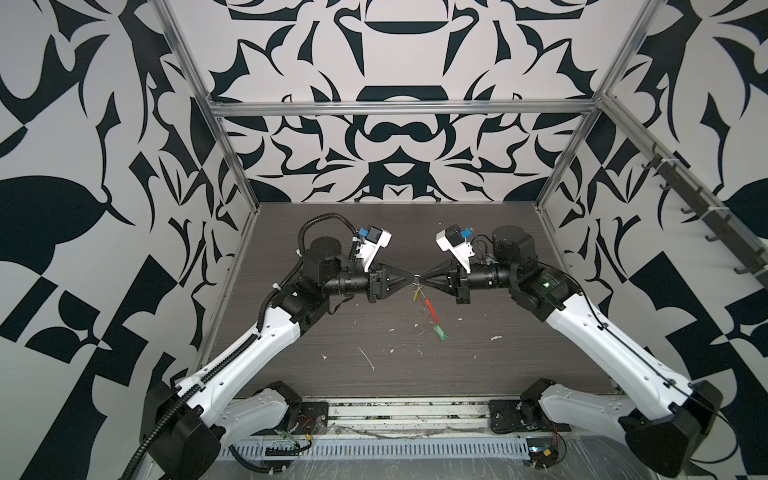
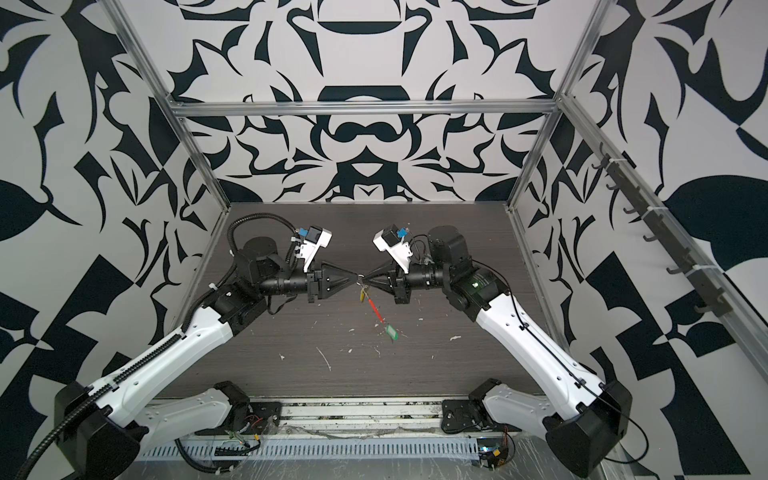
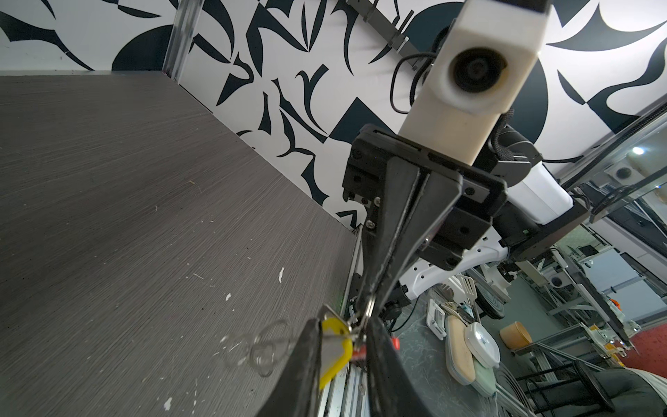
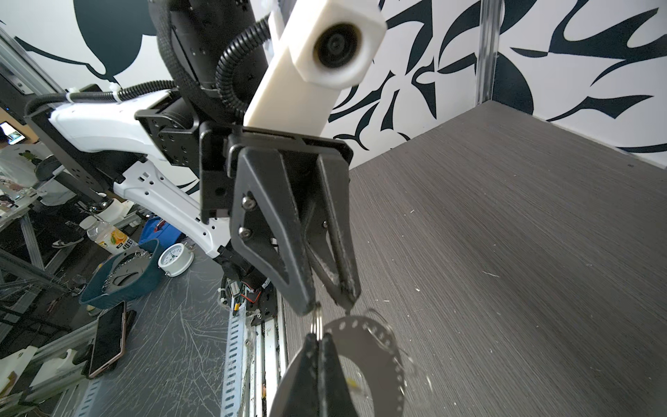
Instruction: Remove the keys from the keyring
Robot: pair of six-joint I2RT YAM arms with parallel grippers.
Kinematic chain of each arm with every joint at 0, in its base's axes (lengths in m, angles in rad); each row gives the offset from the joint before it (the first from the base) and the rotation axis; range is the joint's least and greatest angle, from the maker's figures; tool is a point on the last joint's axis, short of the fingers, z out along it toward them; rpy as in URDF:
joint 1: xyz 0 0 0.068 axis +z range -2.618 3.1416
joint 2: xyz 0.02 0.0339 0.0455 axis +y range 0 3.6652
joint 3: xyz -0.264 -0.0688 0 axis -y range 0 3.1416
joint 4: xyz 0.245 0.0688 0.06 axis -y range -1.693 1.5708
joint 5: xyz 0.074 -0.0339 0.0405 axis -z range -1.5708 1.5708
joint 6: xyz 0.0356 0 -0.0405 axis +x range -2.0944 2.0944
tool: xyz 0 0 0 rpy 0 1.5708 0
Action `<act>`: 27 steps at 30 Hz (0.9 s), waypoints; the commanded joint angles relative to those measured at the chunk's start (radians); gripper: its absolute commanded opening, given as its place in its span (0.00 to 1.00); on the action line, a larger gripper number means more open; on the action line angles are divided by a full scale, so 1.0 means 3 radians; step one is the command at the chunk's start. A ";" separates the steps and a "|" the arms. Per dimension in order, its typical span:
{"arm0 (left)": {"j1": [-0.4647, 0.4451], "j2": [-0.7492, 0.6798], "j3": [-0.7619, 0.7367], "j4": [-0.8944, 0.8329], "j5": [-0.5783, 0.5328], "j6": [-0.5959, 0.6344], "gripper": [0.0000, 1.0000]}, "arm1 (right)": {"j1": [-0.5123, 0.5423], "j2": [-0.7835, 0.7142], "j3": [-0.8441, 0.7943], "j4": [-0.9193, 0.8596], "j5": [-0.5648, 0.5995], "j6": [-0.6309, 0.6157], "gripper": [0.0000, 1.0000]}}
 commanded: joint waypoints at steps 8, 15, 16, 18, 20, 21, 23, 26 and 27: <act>-0.0025 0.0005 0.0118 0.0018 0.0088 0.0044 0.21 | -0.0015 -0.0079 0.0154 0.0094 -0.0134 -0.0014 0.00; -0.0051 0.0029 0.0116 0.0060 0.0152 0.0017 0.21 | -0.0014 -0.0072 0.0149 0.0098 -0.0136 -0.0015 0.00; -0.0051 0.0028 0.0113 0.0065 0.0152 0.0017 0.21 | -0.0015 -0.0072 0.0149 0.0099 -0.0135 -0.0015 0.00; -0.0056 0.0023 0.0110 0.0065 0.0160 0.0012 0.21 | -0.0015 -0.0066 0.0144 0.0099 -0.0138 -0.0015 0.00; -0.0056 0.0015 0.0112 0.0069 0.0160 0.0012 0.23 | -0.0011 -0.0066 0.0139 0.0100 -0.0131 -0.0010 0.00; -0.0056 0.0015 0.0108 0.0075 0.0158 0.0012 0.22 | -0.0013 -0.0066 0.0139 0.0099 -0.0126 -0.0010 0.00; -0.0062 0.0011 0.0108 0.0090 0.0166 0.0002 0.21 | -0.0016 -0.0068 0.0136 0.0095 -0.0134 -0.0005 0.00; -0.0077 0.0026 0.0108 0.0126 0.0188 -0.0017 0.19 | -0.0010 -0.0066 0.0135 0.0099 -0.0125 0.0003 0.00; -0.0084 0.0032 0.0106 0.0136 0.0193 -0.0018 0.18 | -0.0011 -0.0062 0.0137 0.0097 -0.0125 0.0000 0.00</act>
